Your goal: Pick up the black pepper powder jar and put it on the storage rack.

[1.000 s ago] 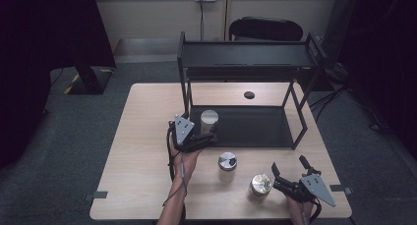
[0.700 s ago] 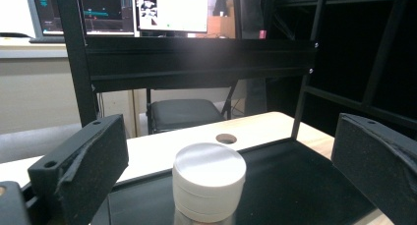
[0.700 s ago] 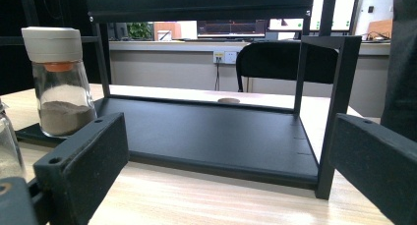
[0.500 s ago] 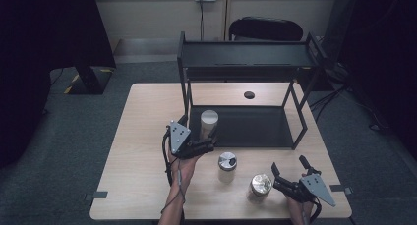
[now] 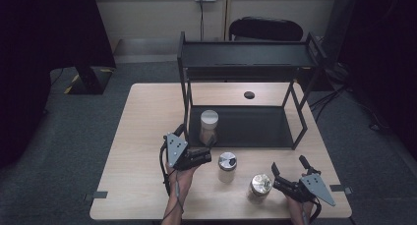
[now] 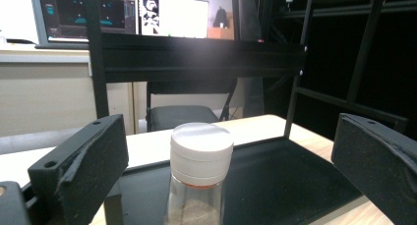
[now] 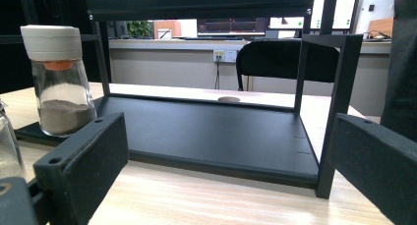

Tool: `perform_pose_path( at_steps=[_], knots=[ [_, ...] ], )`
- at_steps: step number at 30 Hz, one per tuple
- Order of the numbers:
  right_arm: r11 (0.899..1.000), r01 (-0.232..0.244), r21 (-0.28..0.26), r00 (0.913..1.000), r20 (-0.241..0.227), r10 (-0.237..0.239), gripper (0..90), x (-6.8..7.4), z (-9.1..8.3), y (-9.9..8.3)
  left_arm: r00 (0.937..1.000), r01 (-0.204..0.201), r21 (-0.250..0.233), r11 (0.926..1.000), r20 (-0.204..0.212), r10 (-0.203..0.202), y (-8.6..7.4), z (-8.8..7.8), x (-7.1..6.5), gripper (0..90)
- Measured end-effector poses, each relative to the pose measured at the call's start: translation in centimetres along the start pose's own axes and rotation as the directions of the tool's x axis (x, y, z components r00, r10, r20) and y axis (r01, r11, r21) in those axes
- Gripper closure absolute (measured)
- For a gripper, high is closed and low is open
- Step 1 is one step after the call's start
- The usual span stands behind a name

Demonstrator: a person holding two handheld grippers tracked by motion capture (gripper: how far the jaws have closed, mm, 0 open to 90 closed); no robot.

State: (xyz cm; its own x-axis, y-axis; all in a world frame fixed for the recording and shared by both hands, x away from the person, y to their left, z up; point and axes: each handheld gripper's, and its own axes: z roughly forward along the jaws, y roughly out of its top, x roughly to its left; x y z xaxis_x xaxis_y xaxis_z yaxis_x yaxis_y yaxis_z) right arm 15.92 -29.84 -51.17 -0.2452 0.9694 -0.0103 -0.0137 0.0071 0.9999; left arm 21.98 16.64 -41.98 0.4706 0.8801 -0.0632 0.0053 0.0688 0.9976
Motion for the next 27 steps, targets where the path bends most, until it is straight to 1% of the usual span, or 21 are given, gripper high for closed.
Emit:
perform_pose_path(
  at_steps=[1, 3, 5, 6, 8, 11, 13, 17, 19, 22, 25, 27],
  knots=[
    [1.0, 0.0, 0.001, 1.0, -0.001, 0.0, 0.6, 0.0, 0.0, 0.0, 1.0, 0.0, -0.008, 1.0, -0.005, 0.0, 0.0, -0.5, -0.1, 0.2],
    [1.0, 0.0, -0.001, 1.0, -0.001, 0.0, 0.6, 0.0, 0.0, 0.0, 1.0, 0.004, -0.015, 0.9999, -0.004, -0.004, 0.0, -0.9, -0.2, 0.2],
    [1.0, 0.001, 0.0, 1.0, -0.002, -0.001, 0.6, 0.0, 0.0, 0.0, 1.0, -0.001, -0.018, 0.9998, -0.004, 0.001, 0.0, -1.1, -0.3, 0.2],
    [1.0, 0.001, -0.001, 1.0, -0.002, -0.001, 0.6, 0.0, 0.0, 0.0, 1.0, -0.01, -0.021, 0.9997, 0.001, 0.01, 0.0, -1.3, -0.6, 0.2],
    [1.0, 0.002, -0.001, 1.0, -0.004, -0.002, 0.6, -0.1, 0.0, 0.0, 0.9998, -0.02, -0.026, 0.9995, -0.003, 0.02, 0.0, -1.5, -0.9, 0.2],
    [1.0, 0.001, 0.0, 1.0, -0.004, -0.001, 0.6, -0.1, 0.0, 0.0, 0.9999, -0.012, -0.034, 0.9993, 0.002, 0.012, 0.0, -1.7, -0.9, 0.2],
    [1.0, 0.0, 0.0, 1.0, -0.003, 0.0, 0.6, 0.0, 0.0, 0.0, 0.9999, -0.011, -0.046, 0.9989, -0.002, 0.011, 0.0, -2.1, -1.0, 0.2],
    [1.0, 0.0, -0.002, 1.0, -0.002, 0.0, 0.6, 0.0, 0.0, 0.0, 0.9999, -0.004, -0.053, 0.9986, -0.017, 0.003, -0.1, -2.5, -1.1, 0.1],
    [1.0, -0.001, -0.002, 1.0, 0.001, 0.001, 0.6, 0.0, 0.0, 0.0, 0.9997, 0.004, -0.06, 0.9982, -0.023, -0.006, -0.3, -2.8, -1.1, 0.1],
    [1.0, -0.001, -0.003, 1.0, 0.0, 0.001, 0.6, 0.0, 0.0, -0.1, 0.9997, 0.011, -0.065, 0.9979, -0.02, -0.012, -0.6, -3.0, -1.1, 0.0],
    [1.0, -0.001, -0.003, 1.0, -0.001, 0.001, 0.6, 0.0, 0.0, -0.1, 0.9998, -0.004, -0.057, 0.9984, -0.022, 0.003, -1.1, -3.5, -1.2, 0.0],
    [1.0, -0.001, -0.003, 1.0, -0.001, 0.001, 0.6, 0.0, 0.0, -0.1, 0.9994, -0.013, -0.055, 0.9984, -0.033, 0.011, -1.3, -3.7, -1.4, 0.0]
  ],
)
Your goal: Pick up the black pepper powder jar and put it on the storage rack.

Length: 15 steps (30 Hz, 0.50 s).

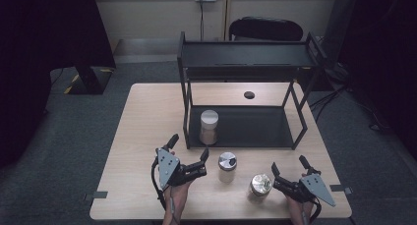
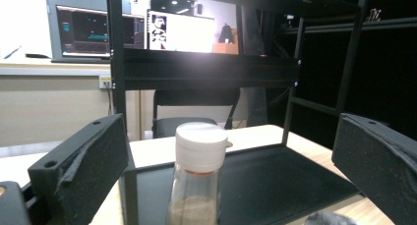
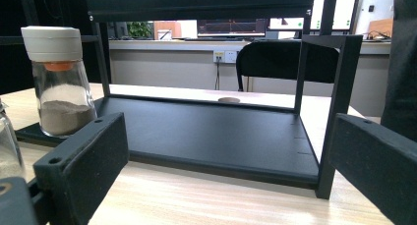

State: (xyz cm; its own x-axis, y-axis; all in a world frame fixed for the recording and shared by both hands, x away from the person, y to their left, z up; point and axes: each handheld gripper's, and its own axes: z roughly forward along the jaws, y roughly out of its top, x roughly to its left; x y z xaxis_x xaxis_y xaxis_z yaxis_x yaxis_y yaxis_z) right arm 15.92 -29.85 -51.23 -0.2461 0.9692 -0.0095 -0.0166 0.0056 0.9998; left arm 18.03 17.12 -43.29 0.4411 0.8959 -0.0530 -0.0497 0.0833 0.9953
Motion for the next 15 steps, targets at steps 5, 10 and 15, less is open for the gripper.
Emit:
perform_pose_path(
  at_steps=[5, 10, 15],
  knots=[
    [1.0, 0.0, 0.0, 1.0, 0.0, 0.0, 0.6, 0.0, 0.0, 0.0, 0.9999, -0.009, -0.003, 1.0, -0.013, 0.009, -0.6, -0.8, 0.1, 0.1],
    [1.0, 0.0, 0.0, 1.0, 0.003, 0.0, 0.6, 0.1, 0.0, 0.0, 0.9998, -0.011, 0.001, 0.9999, -0.019, 0.011, -1.0, -1.3, 0.3, 0.1],
    [1.0, -0.001, 0.001, 1.0, 0.002, 0.001, 0.6, 0.0, 0.0, 0.0, 0.9996, -0.003, 0.005, 1.0, -0.029, 0.003, -1.5, -1.7, 0.5, 0.1]
  ],
)
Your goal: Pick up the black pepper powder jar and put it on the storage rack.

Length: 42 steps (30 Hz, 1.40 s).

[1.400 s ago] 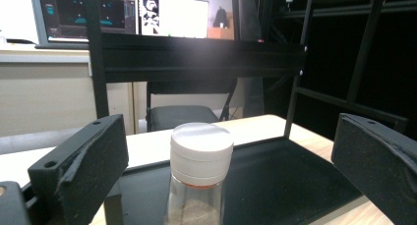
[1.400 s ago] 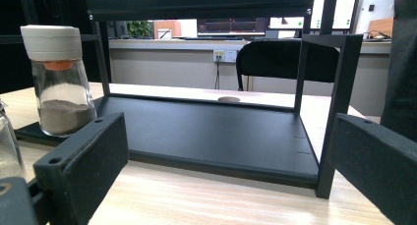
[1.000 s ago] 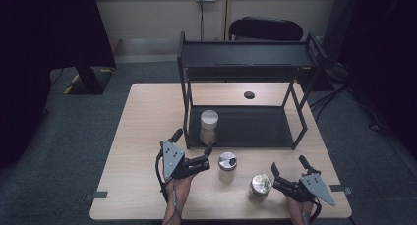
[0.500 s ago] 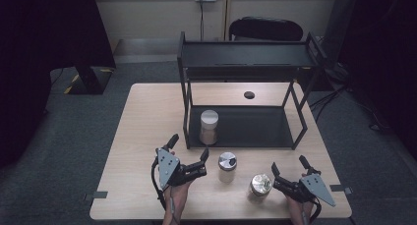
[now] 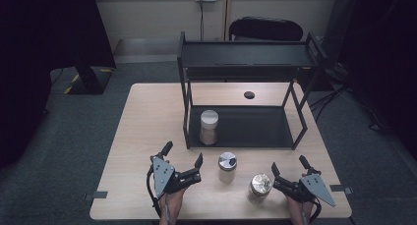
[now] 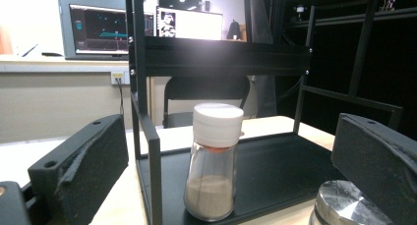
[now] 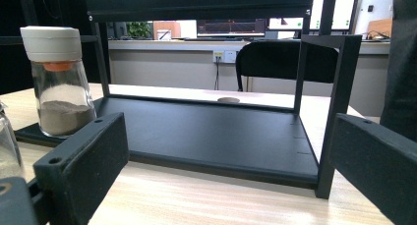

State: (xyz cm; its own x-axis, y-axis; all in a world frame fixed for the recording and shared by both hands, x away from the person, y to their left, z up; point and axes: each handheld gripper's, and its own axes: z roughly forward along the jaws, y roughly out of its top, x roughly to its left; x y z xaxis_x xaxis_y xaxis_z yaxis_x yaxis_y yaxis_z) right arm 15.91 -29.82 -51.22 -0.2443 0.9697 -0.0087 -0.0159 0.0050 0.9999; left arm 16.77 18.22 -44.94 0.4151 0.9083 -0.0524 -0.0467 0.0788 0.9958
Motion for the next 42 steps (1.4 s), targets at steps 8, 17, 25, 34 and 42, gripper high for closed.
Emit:
perform_pose_path(
  at_steps=[8, 17, 25, 34, 42],
  knots=[
    [1.0, -0.001, -0.001, 1.0, -0.001, 0.001, 0.6, 0.0, 0.0, 0.0, 0.9995, -0.022, -0.001, 0.9998, -0.022, 0.022, -1.2, -0.5, -0.1, 0.1],
    [1.0, -0.002, 0.0, 1.0, 0.0, 0.002, 0.6, 0.0, 0.0, 0.0, 0.9991, -0.029, 0.018, 0.9994, -0.031, 0.029, -2.9, -0.5, -0.2, 0.0],
    [1.0, -0.003, 0.002, 1.0, 0.0, 0.003, 0.6, 0.0, 0.0, 0.0, 0.9982, -0.008, 0.046, 0.9989, -0.06, 0.011, -4.7, -0.2, 0.0, 0.2],
    [1.0, -0.003, 0.002, 1.0, -0.001, 0.003, 0.6, 0.0, 0.0, 0.0, 0.9973, -0.003, 0.076, 0.9971, -0.073, 0.008, -6.0, -0.2, -0.1, 0.2],
    [1.0, -0.001, 0.002, 1.0, 0.0, 0.001, 0.6, 0.0, 0.0, 0.0, 0.9968, -0.025, 0.086, 0.996, -0.074, 0.031, -6.1, 0.0, -0.3, 0.2]
  ],
)
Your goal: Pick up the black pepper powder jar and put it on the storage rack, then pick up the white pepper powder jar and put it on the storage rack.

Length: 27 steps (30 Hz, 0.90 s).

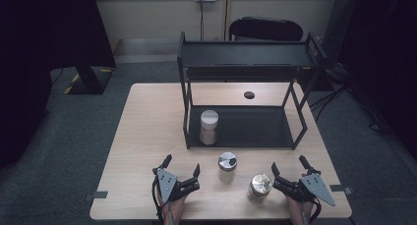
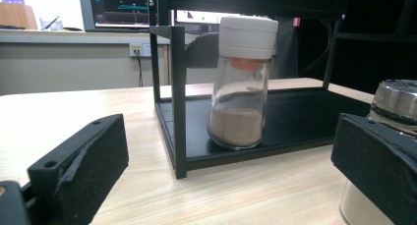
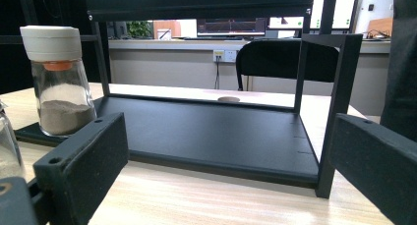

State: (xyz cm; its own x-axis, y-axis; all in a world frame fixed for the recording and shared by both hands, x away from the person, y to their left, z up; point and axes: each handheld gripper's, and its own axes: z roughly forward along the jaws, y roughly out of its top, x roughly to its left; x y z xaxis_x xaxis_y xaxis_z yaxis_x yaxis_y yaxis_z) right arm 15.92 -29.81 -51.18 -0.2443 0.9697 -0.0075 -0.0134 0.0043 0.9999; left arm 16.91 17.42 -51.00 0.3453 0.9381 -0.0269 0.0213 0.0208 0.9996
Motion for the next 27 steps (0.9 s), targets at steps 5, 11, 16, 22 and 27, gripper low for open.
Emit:
perform_pose_path(
  at_steps=[5, 11, 16, 22, 27],
  knots=[
    [1.0, 0.001, -0.001, 1.0, 0.0, -0.001, 0.6, 0.01, -0.01, -0.01, 0.9999, 0.011, -0.009, 0.9999, 0.0, -0.011, -0.16, -0.05, 0.09, 0.2],
    [1.0, 0.001, 0.001, 1.0, 0.001, -0.001, 0.6, 0.03, 0.01, 0.02, 0.9999, -0.015, -0.01, 0.9998, -0.002, 0.015, -0.18, -0.02, -0.22, 0.2],
    [1.0, -0.001, 0.003, 1.0, -0.003, 0.001, 0.6, -0.06, 0.03, 0.05, 0.9997, -0.022, -0.017, 0.9996, -0.004, 0.022, -0.31, -0.12, -0.29, 0.2],
    [1.0, -0.015, -0.013, 0.9999, 0.005, 0.015, 0.4, -0.09, -0.09, 0.01, 0.9998, -0.02, -0.018, 0.9996, -0.006, 0.02, -0.33, -0.11, -0.33, 0.2],
    [1.0, -0.023, -0.008, 0.9997, 0.001, 0.023, 0.0, -0.27, -0.12, 0.37, 0.9997, -0.021, -0.016, 0.9996, -0.009, 0.021, -0.29, -0.1, -0.39, 0.2]
  ],
)
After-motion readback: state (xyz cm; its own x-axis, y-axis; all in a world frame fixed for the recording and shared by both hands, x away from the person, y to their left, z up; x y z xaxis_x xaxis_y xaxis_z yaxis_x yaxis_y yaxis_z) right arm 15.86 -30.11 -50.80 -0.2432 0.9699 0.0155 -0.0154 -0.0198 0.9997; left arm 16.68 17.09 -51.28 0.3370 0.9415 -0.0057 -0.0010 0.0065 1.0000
